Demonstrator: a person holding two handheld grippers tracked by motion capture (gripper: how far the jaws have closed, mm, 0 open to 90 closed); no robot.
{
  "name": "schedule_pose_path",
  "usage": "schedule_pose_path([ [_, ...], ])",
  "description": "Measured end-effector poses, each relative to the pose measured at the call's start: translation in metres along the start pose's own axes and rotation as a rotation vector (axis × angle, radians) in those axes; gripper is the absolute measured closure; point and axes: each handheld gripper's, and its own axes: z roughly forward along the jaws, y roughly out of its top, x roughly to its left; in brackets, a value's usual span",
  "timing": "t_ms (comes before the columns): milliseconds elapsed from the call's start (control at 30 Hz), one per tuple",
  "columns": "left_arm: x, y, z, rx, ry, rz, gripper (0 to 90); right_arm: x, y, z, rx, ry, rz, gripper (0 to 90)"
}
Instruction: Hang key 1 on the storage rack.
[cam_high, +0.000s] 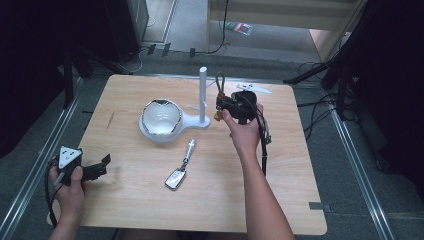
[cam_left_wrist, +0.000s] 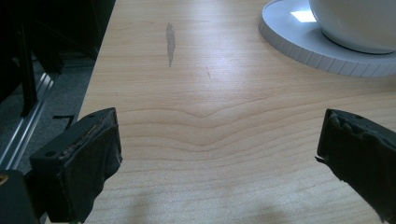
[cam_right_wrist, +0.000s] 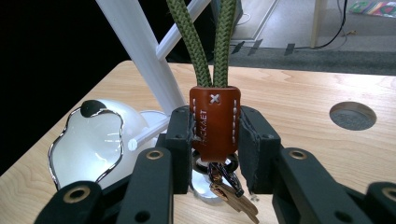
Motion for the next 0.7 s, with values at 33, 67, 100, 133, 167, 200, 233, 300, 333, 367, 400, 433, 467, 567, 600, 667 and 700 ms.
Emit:
schedule_pose_path([
  [33, 0.000, 0.000, 0.000, -0.003, 0.000, -0.001, 0.1, 0.000, 0.001, 0.002, 0.002, 0.001, -0.001, 68.6],
  [67, 0.000, 0.000, 0.000, -0.002, -0.001, -0.002, 0.1, 0.000, 0.001, 0.002, 0.002, 0.001, -0.001, 68.6],
  [100, 0.000, 0.000, 0.000, -0.002, -0.001, -0.002, 0.1, 0.000, 0.001, 0.002, 0.003, 0.002, 0.000, 68.7],
  [133, 0.000, 0.000, 0.000, -0.002, -0.001, -0.003, 0.1, 0.001, 0.001, 0.003, 0.006, 0.003, 0.000, 68.6],
  [167, 0.000, 0.000, 0.000, -0.003, 0.000, -0.003, 0.1, 0.001, 0.001, 0.004, 0.007, 0.003, 0.002, 68.6],
  [200, 0.000, 0.000, 0.000, -0.003, -0.001, -0.003, 0.1, 0.001, 0.001, 0.004, 0.007, 0.004, 0.005, 68.6],
  [233, 0.000, 0.000, 0.000, -0.004, -0.002, -0.003, 0.2, 0.001, 0.001, 0.006, 0.010, 0.000, 0.003, 68.6],
  [300, 0.000, 0.000, 0.000, -0.004, -0.002, -0.003, 0.1, 0.001, 0.001, 0.007, 0.015, -0.002, 0.005, 68.6],
  [333, 0.000, 0.000, 0.000, -0.005, -0.003, -0.003, 0.1, 0.001, 0.000, 0.008, 0.017, -0.003, 0.003, 68.6],
  [367, 0.001, 0.000, 0.000, -0.004, -0.003, -0.004, 0.1, 0.001, 0.000, 0.008, 0.021, -0.005, 0.009, 68.6],
  [400, 0.000, 0.000, 0.000, -0.004, -0.003, -0.005, 0.1, 0.000, 0.000, 0.009, 0.022, -0.006, 0.011, 68.6],
  [433, 0.000, 0.000, 0.000, -0.004, -0.002, -0.005, 0.1, 0.000, 0.000, 0.010, 0.023, -0.007, 0.014, 68.5],
  [467, 0.000, 0.000, 0.000, -0.003, -0.002, -0.004, 0.2, -0.001, 0.000, 0.010, 0.022, -0.005, 0.019, 68.6],
  [567, 0.000, 0.000, 0.000, -0.005, -0.002, -0.004, 0.1, -0.002, 0.000, 0.012, 0.026, 0.006, 0.025, 68.5],
  [600, 0.000, 0.000, 0.000, -0.005, -0.003, -0.005, 0.1, -0.002, 0.000, 0.013, 0.031, 0.011, 0.025, 68.5],
  [667, 0.000, 0.000, 0.000, -0.005, -0.003, -0.004, 0.1, -0.002, -0.001, 0.015, 0.041, 0.019, 0.020, 68.5],
  [700, 0.000, 0.000, 0.000, -0.004, -0.003, -0.004, 0.1, -0.002, -0.001, 0.015, 0.041, 0.019, 0.020, 68.5],
])
